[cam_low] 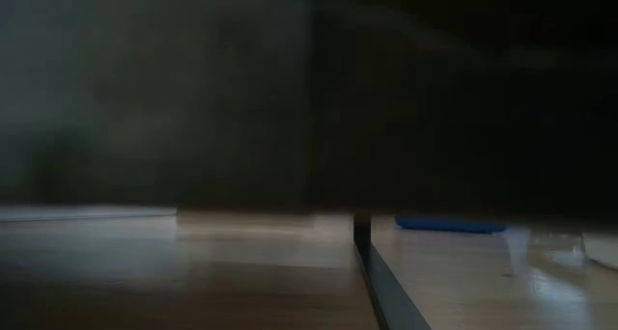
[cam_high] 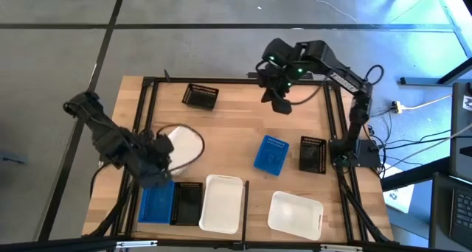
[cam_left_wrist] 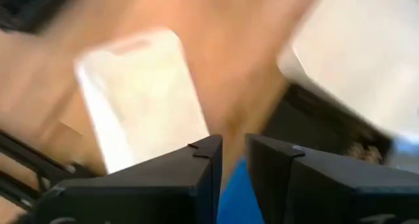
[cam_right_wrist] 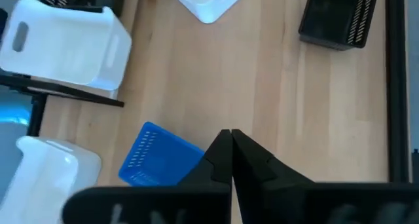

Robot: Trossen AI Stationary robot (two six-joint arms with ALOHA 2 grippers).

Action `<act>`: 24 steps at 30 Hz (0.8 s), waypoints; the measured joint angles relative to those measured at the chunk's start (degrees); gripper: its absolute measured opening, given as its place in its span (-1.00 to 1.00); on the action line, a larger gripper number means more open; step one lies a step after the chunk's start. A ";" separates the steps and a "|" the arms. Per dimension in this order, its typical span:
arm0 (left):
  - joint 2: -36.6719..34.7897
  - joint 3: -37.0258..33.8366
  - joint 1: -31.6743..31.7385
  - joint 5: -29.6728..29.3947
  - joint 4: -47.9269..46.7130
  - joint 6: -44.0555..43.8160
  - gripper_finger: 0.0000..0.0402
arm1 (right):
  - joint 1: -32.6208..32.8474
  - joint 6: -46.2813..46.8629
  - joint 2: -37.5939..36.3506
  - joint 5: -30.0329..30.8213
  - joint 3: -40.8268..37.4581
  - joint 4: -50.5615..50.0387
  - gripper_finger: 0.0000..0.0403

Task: Stack baskets on shelf by color
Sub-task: Stack the bottom black bin on top of the black bin on the shelf

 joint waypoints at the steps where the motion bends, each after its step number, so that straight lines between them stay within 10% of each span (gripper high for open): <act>1: -0.20 0.00 0.87 -1.12 -0.52 0.03 -0.72 | 0.32 1.03 -0.95 0.21 -0.78 0.02 -1.00; 10: -0.39 0.00 7.06 -4.67 -4.78 3.23 -0.72 | 1.21 13.22 -14.32 4.39 -22.34 1.94 -1.00; 24: -0.37 0.00 16.48 -5.75 -4.76 7.38 -0.72 | 10.49 67.28 -33.57 16.34 -53.18 7.83 -1.00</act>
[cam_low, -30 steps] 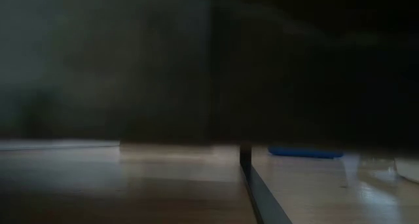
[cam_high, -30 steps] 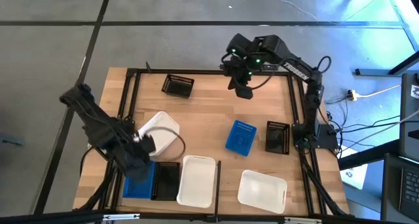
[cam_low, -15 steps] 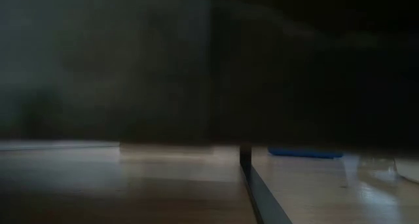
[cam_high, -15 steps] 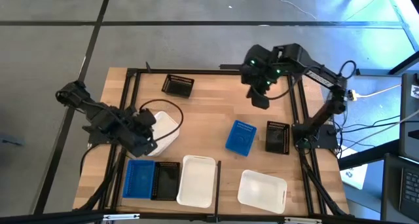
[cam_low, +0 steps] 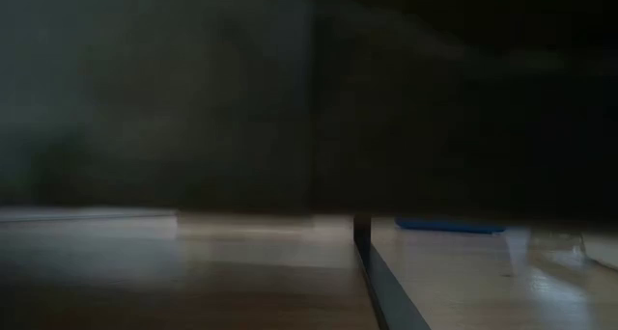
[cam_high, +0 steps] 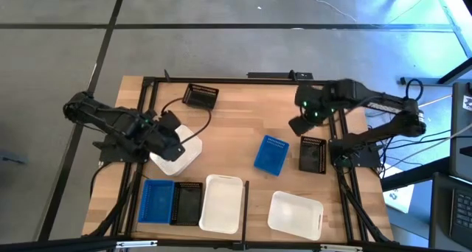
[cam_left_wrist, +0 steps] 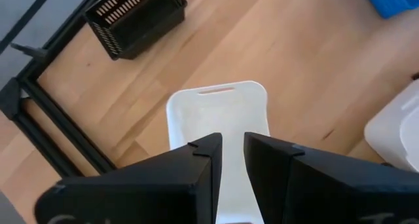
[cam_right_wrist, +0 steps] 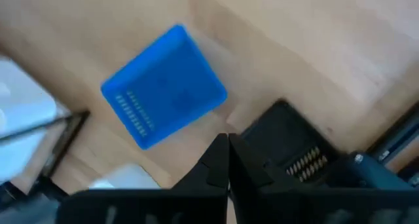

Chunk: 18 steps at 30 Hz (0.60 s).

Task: Stack baskets on shelf by color
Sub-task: Stack the bottom black bin on top of the black bin on the shelf

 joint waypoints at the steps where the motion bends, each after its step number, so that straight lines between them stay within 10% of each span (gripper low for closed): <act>1: 0.00 0.00 0.40 -0.02 0.04 0.86 -0.72 | 0.78 -1.07 -0.54 0.03 -1.43 0.44 -1.00; 18: 0.02 0.00 2.35 -0.07 0.20 5.77 -0.72 | 0.99 8.66 -1.08 -5.61 -18.01 3.22 -0.64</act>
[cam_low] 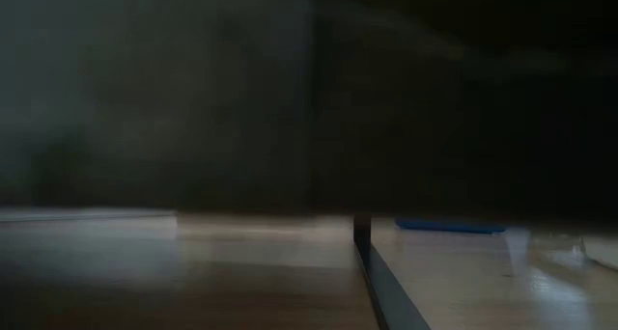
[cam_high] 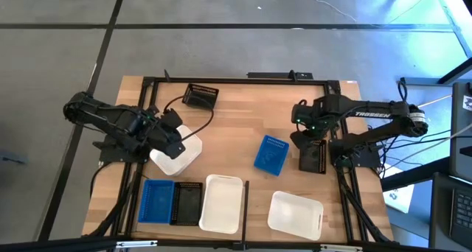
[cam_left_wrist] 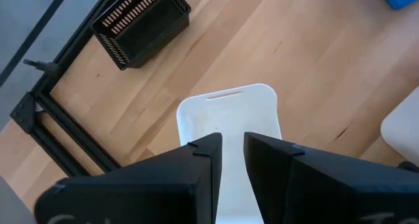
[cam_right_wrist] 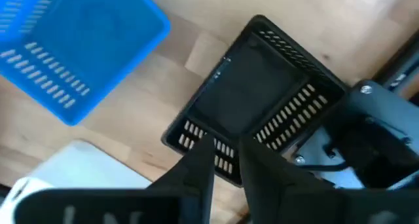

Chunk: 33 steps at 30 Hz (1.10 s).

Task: Stack baskets on shelf by color
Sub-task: Stack the bottom black bin on top of the black bin on the shelf

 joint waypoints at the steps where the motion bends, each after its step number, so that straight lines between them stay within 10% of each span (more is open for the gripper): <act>1: 0.00 0.00 0.00 0.00 0.00 0.01 -0.72 | 0.00 0.93 0.00 0.03 -0.57 1.33 -0.64; 33: 0.02 0.00 0.00 0.04 0.01 0.51 -0.72 | 0.00 18.34 0.04 -2.92 -23.37 24.73 -0.65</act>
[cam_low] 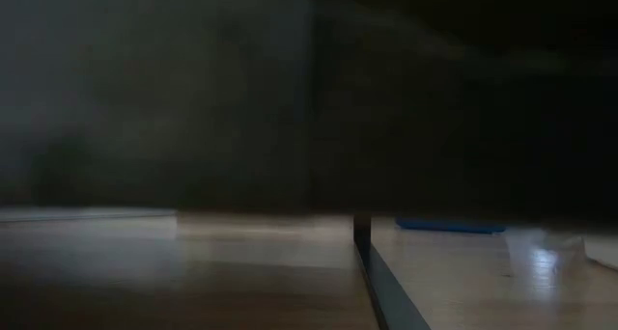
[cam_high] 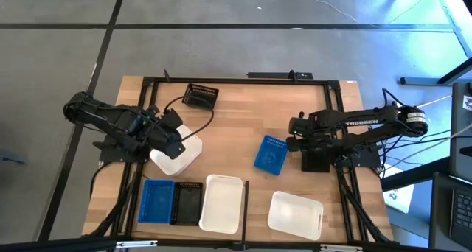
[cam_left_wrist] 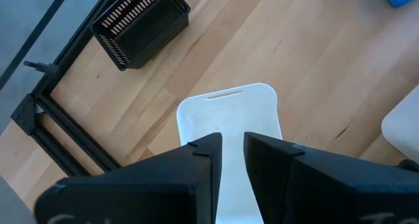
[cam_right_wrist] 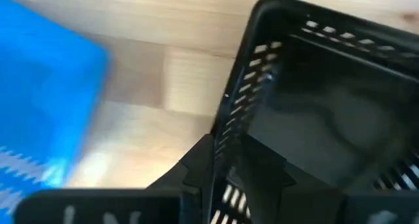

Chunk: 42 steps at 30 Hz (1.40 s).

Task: Stack baskets on shelf by color
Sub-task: Stack the bottom black bin on top of the black bin on the shelf

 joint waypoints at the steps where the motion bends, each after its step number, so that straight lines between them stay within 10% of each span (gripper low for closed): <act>1: 0.00 0.00 0.00 0.00 0.01 0.00 -0.72 | 0.00 0.00 0.00 0.02 -0.78 1.05 -0.65; 42: 0.00 0.00 -0.02 0.42 0.63 0.02 -0.72 | 0.07 2.36 0.13 3.73 1.43 -1.24 -0.73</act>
